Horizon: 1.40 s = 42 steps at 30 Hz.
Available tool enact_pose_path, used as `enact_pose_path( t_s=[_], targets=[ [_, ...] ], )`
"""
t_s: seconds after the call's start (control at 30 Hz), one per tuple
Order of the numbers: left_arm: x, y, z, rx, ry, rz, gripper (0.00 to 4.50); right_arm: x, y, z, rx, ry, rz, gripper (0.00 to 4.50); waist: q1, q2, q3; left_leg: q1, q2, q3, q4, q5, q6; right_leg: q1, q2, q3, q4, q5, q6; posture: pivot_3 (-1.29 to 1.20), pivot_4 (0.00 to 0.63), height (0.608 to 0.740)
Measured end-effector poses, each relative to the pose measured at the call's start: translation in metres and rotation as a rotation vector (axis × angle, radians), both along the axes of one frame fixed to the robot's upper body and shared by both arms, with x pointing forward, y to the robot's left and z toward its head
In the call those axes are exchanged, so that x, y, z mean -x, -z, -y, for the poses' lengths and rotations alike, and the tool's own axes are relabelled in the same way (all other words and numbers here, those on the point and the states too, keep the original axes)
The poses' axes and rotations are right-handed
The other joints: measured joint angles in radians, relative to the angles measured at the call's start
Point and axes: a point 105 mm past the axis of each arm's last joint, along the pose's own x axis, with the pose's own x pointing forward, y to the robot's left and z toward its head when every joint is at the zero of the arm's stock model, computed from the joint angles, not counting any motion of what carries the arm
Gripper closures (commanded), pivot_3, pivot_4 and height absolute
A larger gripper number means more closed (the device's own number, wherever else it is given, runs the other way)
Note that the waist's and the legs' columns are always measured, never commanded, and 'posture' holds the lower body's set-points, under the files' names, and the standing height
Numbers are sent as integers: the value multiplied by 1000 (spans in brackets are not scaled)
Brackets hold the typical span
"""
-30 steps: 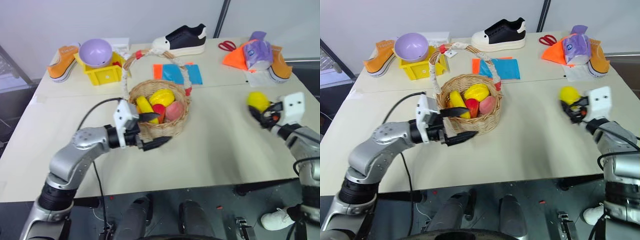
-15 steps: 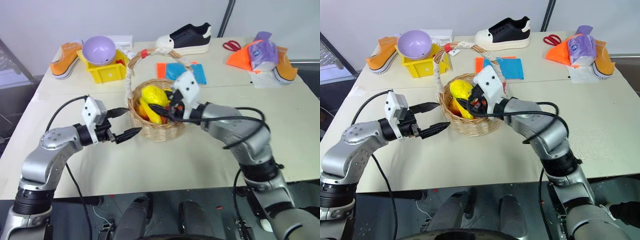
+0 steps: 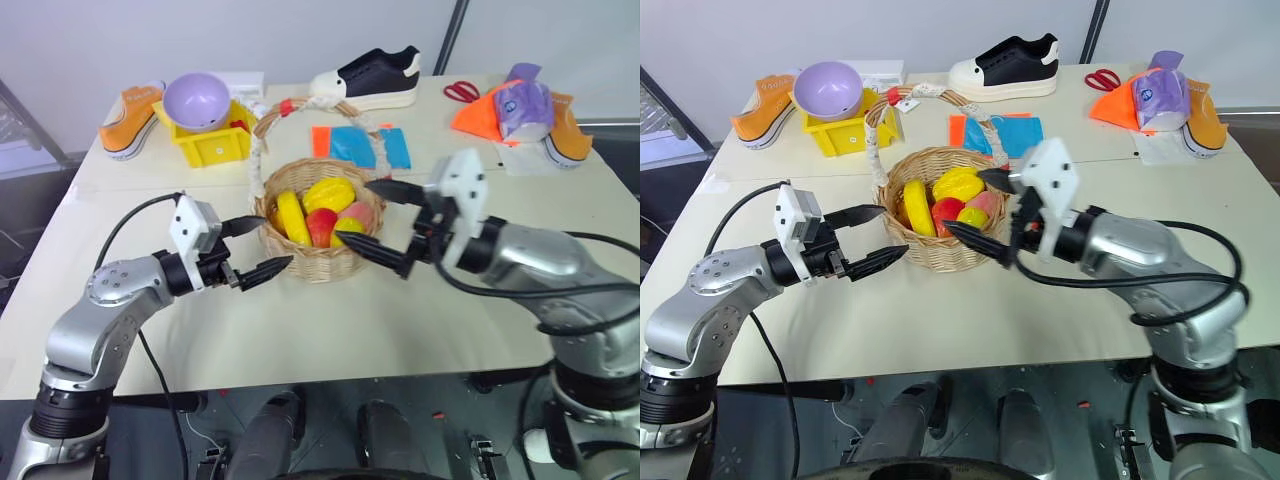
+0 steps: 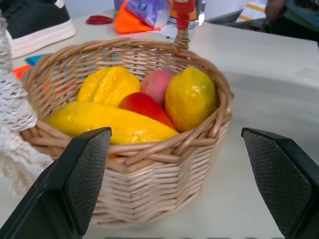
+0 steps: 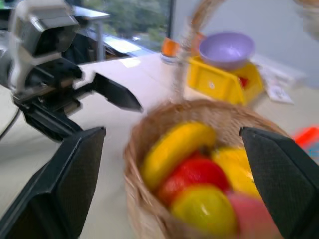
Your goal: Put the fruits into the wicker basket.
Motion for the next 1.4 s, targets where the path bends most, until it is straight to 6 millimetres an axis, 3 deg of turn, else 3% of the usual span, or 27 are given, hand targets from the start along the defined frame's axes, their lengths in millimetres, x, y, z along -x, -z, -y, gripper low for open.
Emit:
enact_pose_path(
  t_s=[0.17,0.27,0.37,0.57,0.6,0.63,0.73,0.8,1.0,1.13,1.2,1.4],
  targets=[
    [-2,-5,10,13,39,12,0,-39,9,19,-3,213,-9,13,-2,0,0,3,0,0,0,1,1,1,1,1,0,0,-3,0,150,740],
    [-3,-4,13,20,49,7,0,-60,11,16,-29,264,-4,13,-1,0,0,3,0,0,-1,2,2,1,1,1,0,1,1,0,150,740],
    [-3,-4,14,19,50,5,0,-77,12,14,-60,299,-1,875,-1,0,0,3,0,0,-2,2,1,1,1,1,0,2,1,0,150,740],
    [-3,-5,14,19,44,9,0,-87,14,18,-113,322,-25,4016,1,0,0,3,0,0,-2,2,1,1,1,1,0,2,1,0,150,740],
    [-3,-5,15,19,43,11,0,-87,13,19,-110,326,-25,4379,1,0,0,3,0,0,-2,2,1,1,1,1,0,2,1,0,150,740],
    [-3,-5,15,19,42,12,0,-87,13,20,-113,328,-25,4437,1,0,0,3,0,0,-2,2,1,1,2,1,0,2,1,0,150,740],
    [-2,-6,17,27,46,15,0,-85,8,33,-119,374,-4,4437,3,0,0,3,0,0,-2,2,1,0,1,1,0,2,1,0,150,740],
    [-2,-6,18,29,52,14,0,-84,2,55,-119,455,28,4437,7,0,0,3,0,0,-2,2,1,0,1,1,0,2,1,0,150,740],
    [-5,-10,32,58,101,21,0,-72,-14,189,-96,974,140,4437,28,0,0,3,-1,1,-2,2,1,5,0,1,-1,1,1,0,150,740],
    [-6,-15,45,82,141,39,0,-61,2,241,-99,1149,104,4437,14,0,0,4,0,2,-4,2,1,5,1,1,-1,2,1,0,150,740],
    [-5,-16,50,87,157,45,0,-61,9,252,-117,1174,95,4437,-1,1,0,5,0,3,-4,3,1,5,1,2,1,2,1,0,150,740],
    [-6,-17,51,80,161,52,0,-52,12,269,-137,1235,107,1580,2,1,0,8,1,3,-4,3,1,7,2,2,2,1,1,0,150,740]
  ],
)
